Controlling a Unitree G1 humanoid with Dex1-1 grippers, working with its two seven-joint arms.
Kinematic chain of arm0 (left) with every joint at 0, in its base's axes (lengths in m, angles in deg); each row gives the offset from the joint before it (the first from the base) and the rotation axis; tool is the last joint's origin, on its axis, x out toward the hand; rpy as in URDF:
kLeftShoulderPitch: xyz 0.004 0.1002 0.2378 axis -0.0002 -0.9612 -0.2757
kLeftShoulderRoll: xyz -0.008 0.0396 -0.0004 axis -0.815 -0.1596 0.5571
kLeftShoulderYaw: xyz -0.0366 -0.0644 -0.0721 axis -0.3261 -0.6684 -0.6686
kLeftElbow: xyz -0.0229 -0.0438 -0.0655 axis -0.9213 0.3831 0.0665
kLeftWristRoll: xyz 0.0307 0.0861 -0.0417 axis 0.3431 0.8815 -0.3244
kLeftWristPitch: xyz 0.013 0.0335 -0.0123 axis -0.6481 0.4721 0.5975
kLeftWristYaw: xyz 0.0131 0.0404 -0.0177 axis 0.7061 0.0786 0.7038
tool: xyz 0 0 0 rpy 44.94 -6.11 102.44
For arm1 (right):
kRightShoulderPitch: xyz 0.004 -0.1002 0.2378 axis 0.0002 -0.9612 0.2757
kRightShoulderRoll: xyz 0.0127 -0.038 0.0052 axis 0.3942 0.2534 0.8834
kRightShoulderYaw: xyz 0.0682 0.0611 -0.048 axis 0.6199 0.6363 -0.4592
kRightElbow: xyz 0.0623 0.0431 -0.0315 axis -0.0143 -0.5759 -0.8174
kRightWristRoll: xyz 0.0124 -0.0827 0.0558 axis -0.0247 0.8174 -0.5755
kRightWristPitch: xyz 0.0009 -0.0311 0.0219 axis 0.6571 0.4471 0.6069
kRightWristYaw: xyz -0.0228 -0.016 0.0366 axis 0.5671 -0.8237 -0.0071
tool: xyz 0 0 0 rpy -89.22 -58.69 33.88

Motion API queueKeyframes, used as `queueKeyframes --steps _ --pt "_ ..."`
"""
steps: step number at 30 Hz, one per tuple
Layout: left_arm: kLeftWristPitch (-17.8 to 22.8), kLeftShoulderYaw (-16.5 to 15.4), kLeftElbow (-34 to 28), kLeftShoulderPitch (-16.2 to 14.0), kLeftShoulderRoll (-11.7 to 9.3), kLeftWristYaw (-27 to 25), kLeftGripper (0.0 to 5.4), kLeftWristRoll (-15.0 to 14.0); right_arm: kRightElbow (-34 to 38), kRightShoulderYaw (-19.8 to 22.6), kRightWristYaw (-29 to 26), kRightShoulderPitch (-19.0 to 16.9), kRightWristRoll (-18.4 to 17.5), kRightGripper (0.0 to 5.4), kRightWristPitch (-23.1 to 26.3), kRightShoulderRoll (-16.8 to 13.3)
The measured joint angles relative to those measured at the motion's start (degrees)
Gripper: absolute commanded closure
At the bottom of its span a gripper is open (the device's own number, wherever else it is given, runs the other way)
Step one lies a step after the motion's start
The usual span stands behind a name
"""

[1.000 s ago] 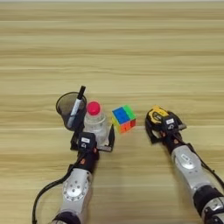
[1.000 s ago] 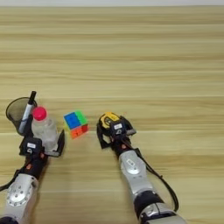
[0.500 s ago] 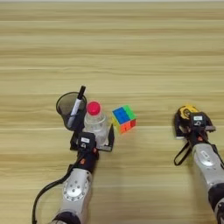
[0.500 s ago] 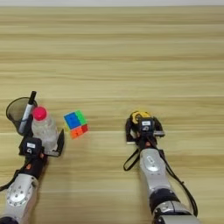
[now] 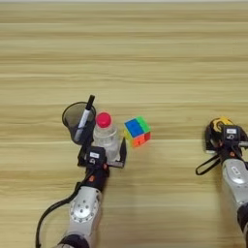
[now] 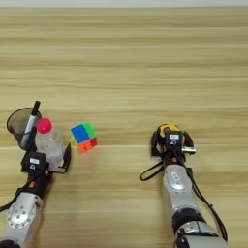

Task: Move the objects on the table

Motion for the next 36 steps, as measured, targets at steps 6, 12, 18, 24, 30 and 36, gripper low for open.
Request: queueKeyframes --steps 6,12,18,24,30,36 --pt "0.0 0.0 0.0 0.0 0.0 0.0 0.0 0.0 1.0 -0.3 -1.4 -1.4 -0.2 0.03 -2.2 1.0" --pt "0.0 0.0 0.0 0.0 0.0 0.0 0.0 0.1 5.1 -1.0 -3.4 -2.3 -0.5 0.03 -5.7 1.8" --pt "0.0 0.0 0.0 0.0 0.0 0.0 0.0 0.2 9.4 -2.2 -5.0 -3.9 -0.4 0.03 -7.9 2.7" --pt "0.0 0.0 0.0 0.0 0.0 0.2 0.0 0.3 14.0 -5.1 -7.3 -4.7 0.6 0.03 -8.0 4.1" --pt "-0.1 -0.1 0.0 0.0 0.0 1.4 0.0 0.5 17.5 -9.9 -11.2 -4.8 1.4 0.03 -7.6 6.8" --pt "-0.1 -0.1 0.0 0.0 0.0 2.6 0.0 0.7 19.8 -13.6 -15.2 -5.4 2.1 0.03 -6.3 7.9"
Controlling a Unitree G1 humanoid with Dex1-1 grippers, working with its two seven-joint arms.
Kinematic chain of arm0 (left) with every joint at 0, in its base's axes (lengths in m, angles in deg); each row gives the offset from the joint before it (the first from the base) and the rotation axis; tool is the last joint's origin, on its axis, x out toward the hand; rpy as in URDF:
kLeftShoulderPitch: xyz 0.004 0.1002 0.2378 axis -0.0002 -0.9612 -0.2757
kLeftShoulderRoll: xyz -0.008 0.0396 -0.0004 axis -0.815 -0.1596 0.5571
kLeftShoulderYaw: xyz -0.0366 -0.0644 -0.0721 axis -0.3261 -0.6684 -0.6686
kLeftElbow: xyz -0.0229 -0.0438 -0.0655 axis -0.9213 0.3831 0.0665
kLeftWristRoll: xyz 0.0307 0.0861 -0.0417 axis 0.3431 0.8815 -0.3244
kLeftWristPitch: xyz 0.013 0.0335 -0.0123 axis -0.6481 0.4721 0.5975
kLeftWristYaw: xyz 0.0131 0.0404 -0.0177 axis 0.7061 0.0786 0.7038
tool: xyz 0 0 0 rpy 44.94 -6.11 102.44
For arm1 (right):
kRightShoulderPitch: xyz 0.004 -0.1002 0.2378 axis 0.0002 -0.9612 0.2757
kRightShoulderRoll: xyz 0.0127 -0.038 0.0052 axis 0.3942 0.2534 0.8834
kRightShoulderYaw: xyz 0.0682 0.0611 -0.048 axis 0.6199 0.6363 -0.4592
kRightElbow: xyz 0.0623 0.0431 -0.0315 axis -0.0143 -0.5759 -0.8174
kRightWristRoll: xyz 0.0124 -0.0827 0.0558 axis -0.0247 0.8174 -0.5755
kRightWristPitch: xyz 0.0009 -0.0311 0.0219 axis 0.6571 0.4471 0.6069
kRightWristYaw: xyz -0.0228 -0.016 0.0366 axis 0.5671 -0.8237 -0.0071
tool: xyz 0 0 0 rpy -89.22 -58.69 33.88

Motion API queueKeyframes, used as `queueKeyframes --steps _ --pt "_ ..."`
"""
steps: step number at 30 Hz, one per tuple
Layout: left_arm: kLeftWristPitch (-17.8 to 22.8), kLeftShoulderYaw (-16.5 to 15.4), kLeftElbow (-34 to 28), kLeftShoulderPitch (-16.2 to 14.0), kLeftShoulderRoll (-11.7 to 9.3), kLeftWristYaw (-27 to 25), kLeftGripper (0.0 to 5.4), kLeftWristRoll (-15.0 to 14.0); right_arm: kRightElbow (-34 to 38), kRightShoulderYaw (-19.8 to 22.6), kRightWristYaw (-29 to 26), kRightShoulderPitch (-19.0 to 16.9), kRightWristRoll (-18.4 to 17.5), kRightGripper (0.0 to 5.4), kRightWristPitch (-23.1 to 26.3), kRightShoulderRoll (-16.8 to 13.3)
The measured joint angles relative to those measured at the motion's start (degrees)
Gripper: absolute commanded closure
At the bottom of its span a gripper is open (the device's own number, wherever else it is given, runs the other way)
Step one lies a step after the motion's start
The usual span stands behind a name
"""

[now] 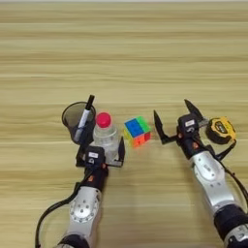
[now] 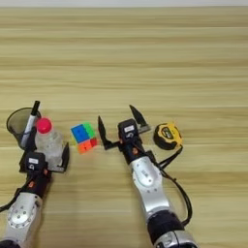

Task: Move the objects on the table

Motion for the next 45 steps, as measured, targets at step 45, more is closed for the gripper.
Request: queueKeyframes --steps 45 --pt "0.0 0.1 0.1 0.0 0.0 0.7 0.0 0.3 -17.2 -5.3 -4.0 7.0 1.4 0.03 0.4 4.7"
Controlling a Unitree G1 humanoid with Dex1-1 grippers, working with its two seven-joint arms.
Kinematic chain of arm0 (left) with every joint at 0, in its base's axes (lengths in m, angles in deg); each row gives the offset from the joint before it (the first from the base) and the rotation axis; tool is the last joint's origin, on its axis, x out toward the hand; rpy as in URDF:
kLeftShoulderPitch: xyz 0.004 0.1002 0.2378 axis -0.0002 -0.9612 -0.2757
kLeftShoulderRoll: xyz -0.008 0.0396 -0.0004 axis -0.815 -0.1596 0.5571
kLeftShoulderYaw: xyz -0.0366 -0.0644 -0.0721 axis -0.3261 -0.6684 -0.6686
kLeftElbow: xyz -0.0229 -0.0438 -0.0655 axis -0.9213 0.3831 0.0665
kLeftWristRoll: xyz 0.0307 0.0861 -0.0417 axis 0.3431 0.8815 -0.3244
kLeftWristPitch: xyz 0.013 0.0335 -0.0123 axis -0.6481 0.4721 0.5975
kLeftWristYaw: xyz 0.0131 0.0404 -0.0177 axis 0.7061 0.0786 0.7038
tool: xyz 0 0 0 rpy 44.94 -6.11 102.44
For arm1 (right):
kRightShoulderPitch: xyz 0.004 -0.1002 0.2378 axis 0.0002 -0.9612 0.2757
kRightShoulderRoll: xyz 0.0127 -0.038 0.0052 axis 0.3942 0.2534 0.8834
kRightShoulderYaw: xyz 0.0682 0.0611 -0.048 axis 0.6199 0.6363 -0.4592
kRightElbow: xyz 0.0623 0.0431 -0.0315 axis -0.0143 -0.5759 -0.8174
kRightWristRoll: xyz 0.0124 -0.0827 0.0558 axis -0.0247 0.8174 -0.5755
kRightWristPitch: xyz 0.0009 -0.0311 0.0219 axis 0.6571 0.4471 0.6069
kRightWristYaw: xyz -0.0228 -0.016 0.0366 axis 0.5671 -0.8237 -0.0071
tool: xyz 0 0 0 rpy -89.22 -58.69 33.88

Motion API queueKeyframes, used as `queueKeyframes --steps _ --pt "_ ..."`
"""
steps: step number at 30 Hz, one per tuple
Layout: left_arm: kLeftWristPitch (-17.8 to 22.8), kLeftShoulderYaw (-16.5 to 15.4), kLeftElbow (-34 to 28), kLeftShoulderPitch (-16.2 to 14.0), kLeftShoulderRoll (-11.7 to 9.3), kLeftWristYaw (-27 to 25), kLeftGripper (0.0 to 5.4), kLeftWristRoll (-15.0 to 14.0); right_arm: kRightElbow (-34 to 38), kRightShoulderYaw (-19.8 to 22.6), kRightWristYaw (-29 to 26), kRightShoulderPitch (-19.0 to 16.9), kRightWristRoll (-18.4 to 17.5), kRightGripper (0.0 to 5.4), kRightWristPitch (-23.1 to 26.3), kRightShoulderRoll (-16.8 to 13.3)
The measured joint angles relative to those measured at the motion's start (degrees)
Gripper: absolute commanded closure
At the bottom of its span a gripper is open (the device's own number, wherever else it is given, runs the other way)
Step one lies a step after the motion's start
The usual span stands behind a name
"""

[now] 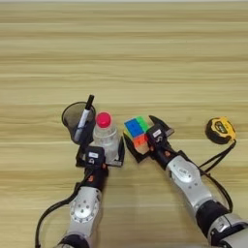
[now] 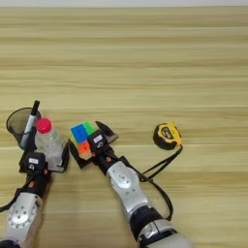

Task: Move the objects on the table

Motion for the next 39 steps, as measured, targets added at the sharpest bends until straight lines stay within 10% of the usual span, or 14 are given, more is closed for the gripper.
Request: queueKeyframes --steps 30,39 --pt "-0.3 0.0 0.0 0.0 0.0 0.4 0.0 0.5 -10.4 3.2 1.7 5.3 1.0 0.03 0.9 1.9" --pt "-0.3 0.0 0.0 0.0 0.0 0.4 0.0 0.5 -11.3 4.3 1.4 5.8 1.0 1.05 1.2 2.6"
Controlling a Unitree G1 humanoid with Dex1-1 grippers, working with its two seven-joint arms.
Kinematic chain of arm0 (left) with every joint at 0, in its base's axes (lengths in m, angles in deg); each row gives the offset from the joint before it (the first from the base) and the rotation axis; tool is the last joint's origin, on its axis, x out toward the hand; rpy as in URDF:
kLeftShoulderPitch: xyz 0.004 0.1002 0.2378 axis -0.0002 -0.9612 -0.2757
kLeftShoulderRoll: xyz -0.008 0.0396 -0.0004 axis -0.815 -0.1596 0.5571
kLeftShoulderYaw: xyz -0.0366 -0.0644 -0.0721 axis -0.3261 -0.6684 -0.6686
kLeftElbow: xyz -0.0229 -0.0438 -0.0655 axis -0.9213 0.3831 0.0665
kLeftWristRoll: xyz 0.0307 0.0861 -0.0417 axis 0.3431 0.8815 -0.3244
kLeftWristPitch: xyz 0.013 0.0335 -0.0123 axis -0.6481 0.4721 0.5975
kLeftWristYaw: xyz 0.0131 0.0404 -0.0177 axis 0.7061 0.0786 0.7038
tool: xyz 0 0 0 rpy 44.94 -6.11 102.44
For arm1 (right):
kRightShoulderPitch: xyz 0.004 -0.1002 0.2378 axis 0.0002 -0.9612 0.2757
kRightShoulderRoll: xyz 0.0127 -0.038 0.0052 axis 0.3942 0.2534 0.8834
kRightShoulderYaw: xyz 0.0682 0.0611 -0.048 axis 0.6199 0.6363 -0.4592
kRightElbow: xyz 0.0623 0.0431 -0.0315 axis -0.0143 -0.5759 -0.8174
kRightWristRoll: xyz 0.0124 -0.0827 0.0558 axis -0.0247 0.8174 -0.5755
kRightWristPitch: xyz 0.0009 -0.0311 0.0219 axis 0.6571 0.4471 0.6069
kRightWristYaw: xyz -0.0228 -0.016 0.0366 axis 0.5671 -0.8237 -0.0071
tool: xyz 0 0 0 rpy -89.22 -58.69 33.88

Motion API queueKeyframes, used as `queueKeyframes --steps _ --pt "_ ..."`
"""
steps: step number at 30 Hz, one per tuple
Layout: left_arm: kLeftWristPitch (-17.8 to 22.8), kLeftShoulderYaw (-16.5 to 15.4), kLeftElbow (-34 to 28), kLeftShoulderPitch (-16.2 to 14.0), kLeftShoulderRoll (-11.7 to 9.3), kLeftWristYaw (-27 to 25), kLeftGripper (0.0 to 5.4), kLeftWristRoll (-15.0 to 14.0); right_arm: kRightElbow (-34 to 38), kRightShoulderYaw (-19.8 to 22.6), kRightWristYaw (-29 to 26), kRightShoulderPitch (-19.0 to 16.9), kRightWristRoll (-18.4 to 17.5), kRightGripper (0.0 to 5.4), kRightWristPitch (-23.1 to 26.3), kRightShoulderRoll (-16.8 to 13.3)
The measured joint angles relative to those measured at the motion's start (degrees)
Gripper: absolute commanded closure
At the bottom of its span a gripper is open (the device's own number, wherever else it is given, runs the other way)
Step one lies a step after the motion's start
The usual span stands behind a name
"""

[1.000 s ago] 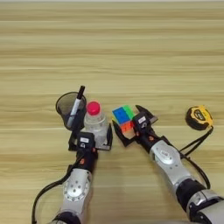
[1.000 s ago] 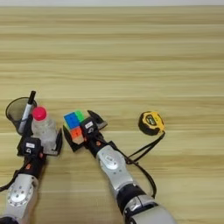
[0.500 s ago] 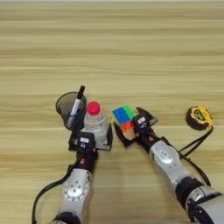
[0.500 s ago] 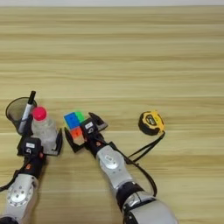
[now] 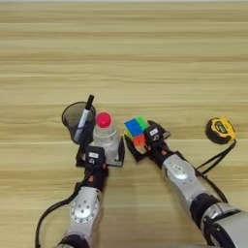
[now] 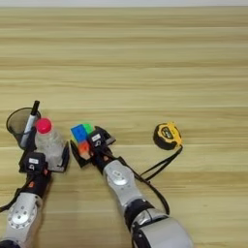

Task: Move the objects on the table

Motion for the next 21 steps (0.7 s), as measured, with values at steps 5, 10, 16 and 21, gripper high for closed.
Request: queueKeyframes --steps 5,10,16,21 --pt "0.0 0.0 0.0 0.0 0.0 0.0 0.0 0.0 -0.2 0.5 -0.1 0.0 0.0 1.64 0.6 0.0" --pt "0.0 0.0 0.0 0.0 0.0 0.1 0.0 0.0 -0.2 0.8 -0.1 0.1 0.0 2.08 0.6 0.1" --pt "0.0 0.0 0.0 0.0 0.0 0.1 0.0 0.1 -0.1 1.2 2.0 0.1 0.2 2.08 0.6 -0.1" --pt "0.0 0.0 0.0 0.0 0.0 0.2 0.0 0.1 0.4 2.5 5.3 0.0 0.3 2.08 0.6 -1.9"
